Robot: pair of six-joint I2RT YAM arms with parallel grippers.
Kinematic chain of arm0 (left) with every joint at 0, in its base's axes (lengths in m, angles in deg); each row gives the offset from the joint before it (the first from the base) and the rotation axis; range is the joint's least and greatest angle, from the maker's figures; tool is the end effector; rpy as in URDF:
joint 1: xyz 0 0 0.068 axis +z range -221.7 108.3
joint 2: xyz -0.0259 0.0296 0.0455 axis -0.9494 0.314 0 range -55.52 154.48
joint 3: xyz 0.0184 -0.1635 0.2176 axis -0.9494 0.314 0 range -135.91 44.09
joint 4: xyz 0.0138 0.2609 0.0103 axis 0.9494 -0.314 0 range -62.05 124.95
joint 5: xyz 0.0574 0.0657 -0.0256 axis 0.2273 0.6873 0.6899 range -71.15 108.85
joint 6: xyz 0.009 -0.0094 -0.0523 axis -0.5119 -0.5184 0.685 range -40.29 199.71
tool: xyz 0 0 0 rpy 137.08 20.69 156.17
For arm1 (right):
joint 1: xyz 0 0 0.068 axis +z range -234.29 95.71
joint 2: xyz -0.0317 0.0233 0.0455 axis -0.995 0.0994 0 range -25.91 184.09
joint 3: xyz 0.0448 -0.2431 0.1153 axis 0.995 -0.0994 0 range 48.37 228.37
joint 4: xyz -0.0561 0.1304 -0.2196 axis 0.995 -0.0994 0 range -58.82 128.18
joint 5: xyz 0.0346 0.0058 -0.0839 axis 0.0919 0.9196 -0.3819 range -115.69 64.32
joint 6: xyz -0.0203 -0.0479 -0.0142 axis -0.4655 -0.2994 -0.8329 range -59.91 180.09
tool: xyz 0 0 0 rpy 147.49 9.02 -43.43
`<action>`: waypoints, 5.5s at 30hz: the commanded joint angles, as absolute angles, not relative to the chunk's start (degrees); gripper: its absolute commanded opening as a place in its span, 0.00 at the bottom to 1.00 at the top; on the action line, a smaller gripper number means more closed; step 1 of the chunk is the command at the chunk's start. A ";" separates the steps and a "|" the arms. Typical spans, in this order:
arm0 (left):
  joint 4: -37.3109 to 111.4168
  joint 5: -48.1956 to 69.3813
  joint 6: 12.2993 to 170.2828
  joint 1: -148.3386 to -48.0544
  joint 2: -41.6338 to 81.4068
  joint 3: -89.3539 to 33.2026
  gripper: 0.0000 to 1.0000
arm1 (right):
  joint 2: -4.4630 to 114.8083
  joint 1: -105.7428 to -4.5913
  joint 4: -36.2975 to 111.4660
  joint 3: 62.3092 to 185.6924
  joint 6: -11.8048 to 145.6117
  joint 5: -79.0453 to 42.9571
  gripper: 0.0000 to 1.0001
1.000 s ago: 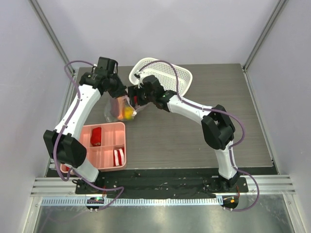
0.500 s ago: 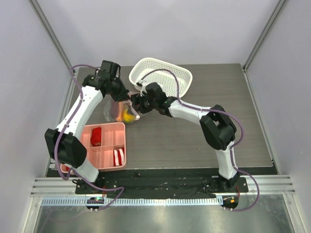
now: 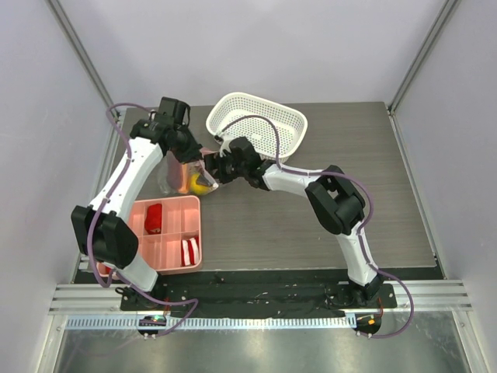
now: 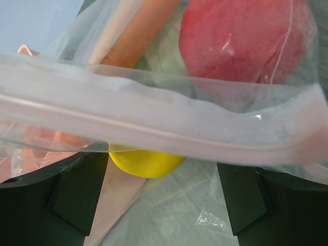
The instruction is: Open the zip-top bag and remove the fake food
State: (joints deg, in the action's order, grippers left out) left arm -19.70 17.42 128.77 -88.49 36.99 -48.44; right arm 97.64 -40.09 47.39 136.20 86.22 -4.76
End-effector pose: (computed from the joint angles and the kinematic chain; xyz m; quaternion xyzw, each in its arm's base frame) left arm 0.3252 -0.0990 0.3481 -0.2610 0.9162 -0.1752 0.2485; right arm 0.3466 0.3549 0.1914 -0.2257 0.8108 0.4243 0.3341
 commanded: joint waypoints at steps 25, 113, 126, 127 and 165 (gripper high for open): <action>-21.92 18.24 127.43 -91.91 38.53 -48.72 0.00 | 99.68 -38.77 58.82 133.80 78.46 -11.18 0.96; -10.92 14.28 127.44 -87.69 26.13 -34.83 0.00 | 66.22 -41.05 34.32 125.27 83.47 -11.08 0.01; -14.53 14.29 123.57 -87.69 23.06 -34.30 0.00 | 76.64 -54.84 21.66 146.77 83.73 -37.11 0.01; -14.19 14.37 123.22 -87.69 22.79 -34.13 0.00 | 79.79 -55.63 21.13 148.37 83.04 -38.50 0.01; -14.18 9.98 116.10 -87.43 28.50 -43.79 0.00 | 75.09 -46.59 23.66 143.58 84.51 -24.37 0.85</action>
